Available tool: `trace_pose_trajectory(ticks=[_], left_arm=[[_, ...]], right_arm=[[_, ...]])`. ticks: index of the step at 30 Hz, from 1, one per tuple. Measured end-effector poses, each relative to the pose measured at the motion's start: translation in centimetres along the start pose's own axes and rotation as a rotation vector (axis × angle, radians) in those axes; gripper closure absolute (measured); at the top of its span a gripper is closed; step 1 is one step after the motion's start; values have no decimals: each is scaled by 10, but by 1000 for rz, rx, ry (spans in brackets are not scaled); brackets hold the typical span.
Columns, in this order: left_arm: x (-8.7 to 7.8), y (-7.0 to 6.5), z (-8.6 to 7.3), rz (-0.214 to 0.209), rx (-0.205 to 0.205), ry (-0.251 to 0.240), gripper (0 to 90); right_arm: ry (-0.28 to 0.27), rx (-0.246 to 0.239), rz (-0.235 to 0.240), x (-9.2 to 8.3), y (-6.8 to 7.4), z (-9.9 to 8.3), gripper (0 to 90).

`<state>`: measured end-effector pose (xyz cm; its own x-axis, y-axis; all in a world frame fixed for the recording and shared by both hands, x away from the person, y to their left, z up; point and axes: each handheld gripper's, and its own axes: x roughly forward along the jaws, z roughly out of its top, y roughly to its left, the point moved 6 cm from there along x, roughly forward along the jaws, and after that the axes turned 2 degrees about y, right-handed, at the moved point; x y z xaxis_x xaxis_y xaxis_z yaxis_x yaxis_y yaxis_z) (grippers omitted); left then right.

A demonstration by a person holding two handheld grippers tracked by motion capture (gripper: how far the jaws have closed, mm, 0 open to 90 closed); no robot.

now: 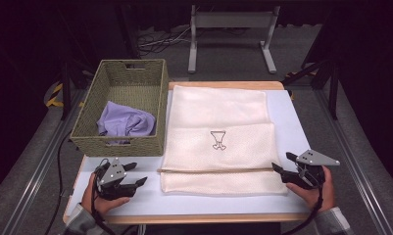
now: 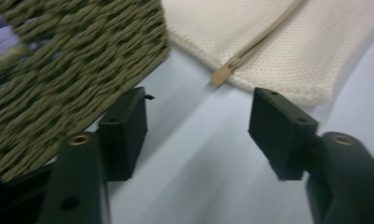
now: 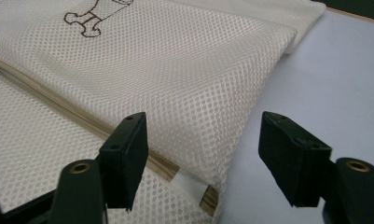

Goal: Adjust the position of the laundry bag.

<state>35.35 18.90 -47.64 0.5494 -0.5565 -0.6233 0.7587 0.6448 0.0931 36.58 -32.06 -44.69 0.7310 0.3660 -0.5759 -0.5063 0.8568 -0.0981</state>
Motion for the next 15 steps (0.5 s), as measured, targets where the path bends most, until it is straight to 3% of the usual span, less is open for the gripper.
trace_pose_trajectory(ticks=[1,5,7,15], left_arm=[[0,3,-3,25,-6,15,275],[-2,9,-12,53,-43,16,189],[-4,10,-14,64,-51,10,165],[-4,14,-24,116,-76,44,116]], right_arm=[[0,-4,5,0,1,1,302],[5,-39,8,2,6,2,253],[14,-52,-15,3,8,3,227],[27,-110,8,6,19,7,202]])
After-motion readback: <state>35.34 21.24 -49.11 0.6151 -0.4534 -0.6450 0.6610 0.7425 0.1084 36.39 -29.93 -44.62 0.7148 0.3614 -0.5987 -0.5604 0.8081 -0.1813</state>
